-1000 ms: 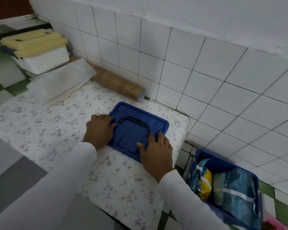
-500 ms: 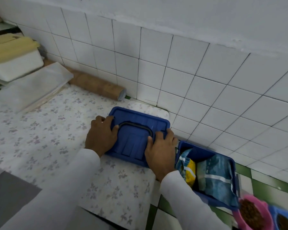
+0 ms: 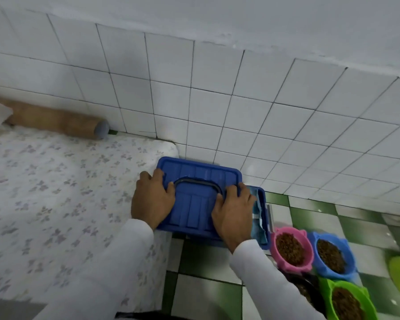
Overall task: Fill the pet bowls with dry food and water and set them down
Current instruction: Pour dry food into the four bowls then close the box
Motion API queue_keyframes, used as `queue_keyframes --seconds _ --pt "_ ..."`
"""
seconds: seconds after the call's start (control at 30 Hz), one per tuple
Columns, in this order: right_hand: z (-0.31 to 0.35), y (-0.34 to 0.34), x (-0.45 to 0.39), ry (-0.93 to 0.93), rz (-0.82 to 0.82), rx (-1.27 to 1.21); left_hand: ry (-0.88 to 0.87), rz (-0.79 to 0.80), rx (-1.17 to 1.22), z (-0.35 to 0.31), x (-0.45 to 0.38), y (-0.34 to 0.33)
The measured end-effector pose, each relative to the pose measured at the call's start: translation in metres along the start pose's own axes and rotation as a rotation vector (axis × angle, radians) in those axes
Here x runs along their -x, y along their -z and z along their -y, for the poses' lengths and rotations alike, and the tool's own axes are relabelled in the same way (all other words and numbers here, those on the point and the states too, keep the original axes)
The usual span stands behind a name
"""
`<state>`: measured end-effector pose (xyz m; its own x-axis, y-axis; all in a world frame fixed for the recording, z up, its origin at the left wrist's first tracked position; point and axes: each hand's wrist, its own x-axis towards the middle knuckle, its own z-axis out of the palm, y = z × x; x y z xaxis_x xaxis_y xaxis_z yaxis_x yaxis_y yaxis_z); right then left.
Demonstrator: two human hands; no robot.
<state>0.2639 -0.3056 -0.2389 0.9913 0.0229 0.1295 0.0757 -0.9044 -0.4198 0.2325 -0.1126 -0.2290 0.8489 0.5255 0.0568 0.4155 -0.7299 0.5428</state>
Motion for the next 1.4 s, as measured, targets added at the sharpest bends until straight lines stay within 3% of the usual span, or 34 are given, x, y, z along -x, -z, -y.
queue_keyframes --seconds 0.3,0.53,0.67,1.1,1.4 --pt "-0.071 0.014 -0.004 -0.114 0.007 0.024 -0.009 0.075 -0.04 -0.049 0.031 -0.064" --pt "-0.118 0.011 -0.02 -0.094 0.219 0.104 -0.071 0.191 -0.078 -0.056 0.035 -0.092" --pt "-0.13 0.01 -0.027 -0.115 0.309 0.028 -0.078 0.173 -0.102 -0.056 0.033 -0.097" --pt "-0.15 -0.003 -0.036 -0.034 0.3 0.032 -0.031 0.159 -0.065 -0.047 0.025 -0.105" --pt "-0.148 -0.011 -0.031 0.026 0.262 0.216 -0.084 0.152 -0.137 -0.042 0.03 -0.112"
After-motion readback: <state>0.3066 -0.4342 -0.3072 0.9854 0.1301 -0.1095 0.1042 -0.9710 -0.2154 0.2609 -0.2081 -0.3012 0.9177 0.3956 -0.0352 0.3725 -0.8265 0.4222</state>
